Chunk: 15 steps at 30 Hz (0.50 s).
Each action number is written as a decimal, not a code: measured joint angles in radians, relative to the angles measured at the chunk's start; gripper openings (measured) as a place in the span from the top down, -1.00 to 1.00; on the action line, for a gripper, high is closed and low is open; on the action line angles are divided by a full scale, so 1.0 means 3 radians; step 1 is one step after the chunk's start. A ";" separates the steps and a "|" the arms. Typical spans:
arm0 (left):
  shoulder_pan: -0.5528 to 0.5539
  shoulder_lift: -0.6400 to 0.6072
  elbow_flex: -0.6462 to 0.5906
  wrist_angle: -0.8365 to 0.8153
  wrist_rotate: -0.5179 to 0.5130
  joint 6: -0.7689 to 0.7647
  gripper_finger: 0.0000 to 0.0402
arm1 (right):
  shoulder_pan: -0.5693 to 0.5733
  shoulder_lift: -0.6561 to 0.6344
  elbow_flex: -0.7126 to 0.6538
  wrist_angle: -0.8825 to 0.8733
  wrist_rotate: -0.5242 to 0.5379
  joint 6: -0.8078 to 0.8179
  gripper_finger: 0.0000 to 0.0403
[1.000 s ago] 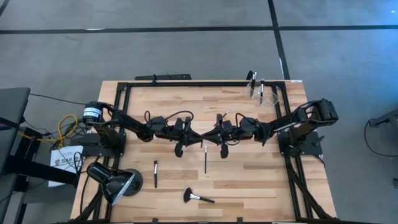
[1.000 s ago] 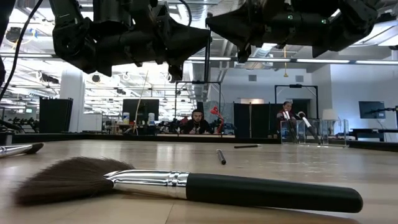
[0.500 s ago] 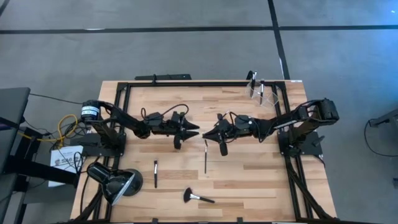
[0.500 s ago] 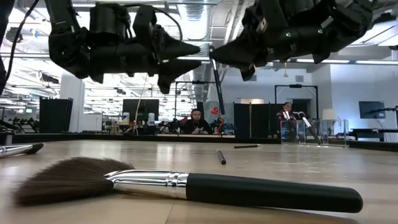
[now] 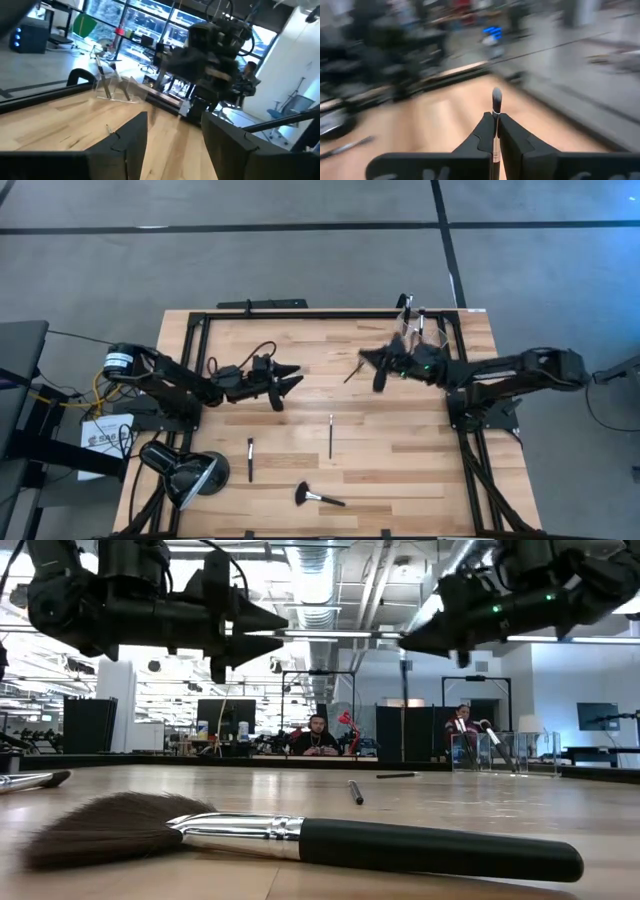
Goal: Put items in baskets/containers
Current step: Put the black eyeshadow brush into the transparent organizer
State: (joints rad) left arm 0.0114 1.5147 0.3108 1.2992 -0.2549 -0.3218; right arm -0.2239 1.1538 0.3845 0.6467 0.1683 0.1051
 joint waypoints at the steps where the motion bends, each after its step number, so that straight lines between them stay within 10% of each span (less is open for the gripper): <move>1: -0.0016 0.0015 0.0006 -0.0013 -0.0046 0.0004 0.10 | -0.0106 -0.0101 -0.0050 -0.0005 0.0114 0.0000 0.99; 15: -0.0018 0.0065 0.0102 -0.0202 -0.0324 -0.0015 0.13 | -0.1252 -0.0617 -0.0319 -0.0232 0.0669 -0.0085 0.98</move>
State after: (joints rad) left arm 0.0060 1.5341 0.3416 1.2386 -0.3519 -0.3263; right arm -0.5995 0.9688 0.2890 0.5771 0.3691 0.0795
